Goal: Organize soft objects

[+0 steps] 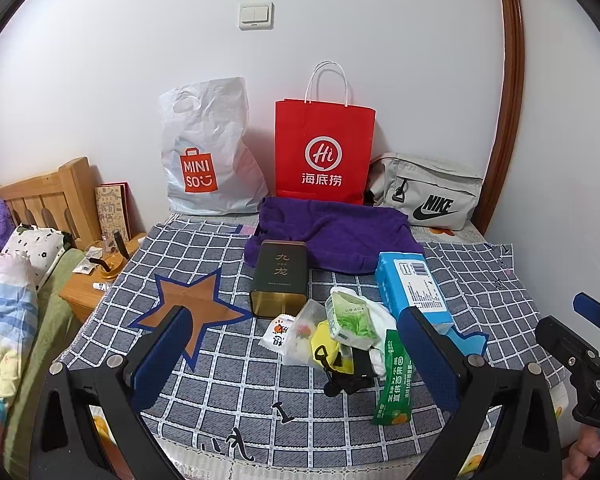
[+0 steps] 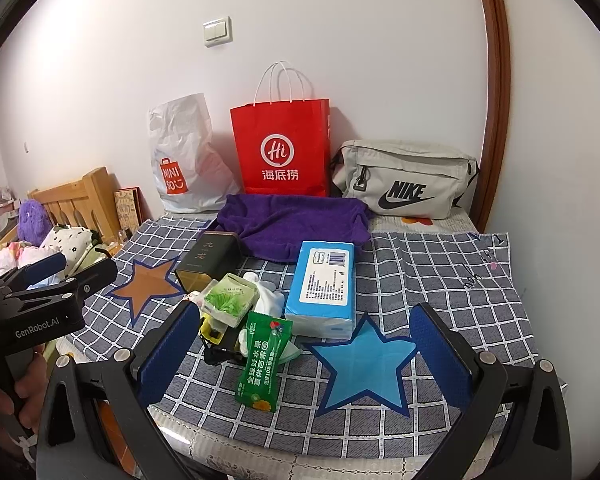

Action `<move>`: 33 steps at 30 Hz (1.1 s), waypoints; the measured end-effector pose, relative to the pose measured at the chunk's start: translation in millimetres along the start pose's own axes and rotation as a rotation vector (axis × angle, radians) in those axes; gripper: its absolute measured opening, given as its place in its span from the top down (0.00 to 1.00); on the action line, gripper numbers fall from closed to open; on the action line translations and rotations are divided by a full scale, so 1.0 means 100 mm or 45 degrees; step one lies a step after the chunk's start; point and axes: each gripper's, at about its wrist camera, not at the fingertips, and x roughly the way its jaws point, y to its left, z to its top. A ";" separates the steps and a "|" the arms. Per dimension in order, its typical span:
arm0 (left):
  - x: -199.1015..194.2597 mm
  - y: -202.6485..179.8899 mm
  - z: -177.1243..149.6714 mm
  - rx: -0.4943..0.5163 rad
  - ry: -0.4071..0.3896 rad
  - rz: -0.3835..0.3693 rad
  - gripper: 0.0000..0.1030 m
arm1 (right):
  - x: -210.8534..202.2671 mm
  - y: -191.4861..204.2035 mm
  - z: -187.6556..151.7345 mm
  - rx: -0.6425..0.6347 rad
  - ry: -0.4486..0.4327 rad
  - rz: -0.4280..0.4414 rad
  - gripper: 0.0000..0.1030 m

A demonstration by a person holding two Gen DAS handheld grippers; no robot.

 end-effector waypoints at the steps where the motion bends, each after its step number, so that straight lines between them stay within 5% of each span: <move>1: 0.00 0.00 0.00 0.000 0.000 -0.001 0.00 | 0.00 0.00 0.00 0.001 0.000 -0.001 0.00; 33: 0.12 -0.01 -0.04 -0.005 0.031 0.001 0.00 | 0.11 0.02 0.01 -0.003 0.026 0.016 0.00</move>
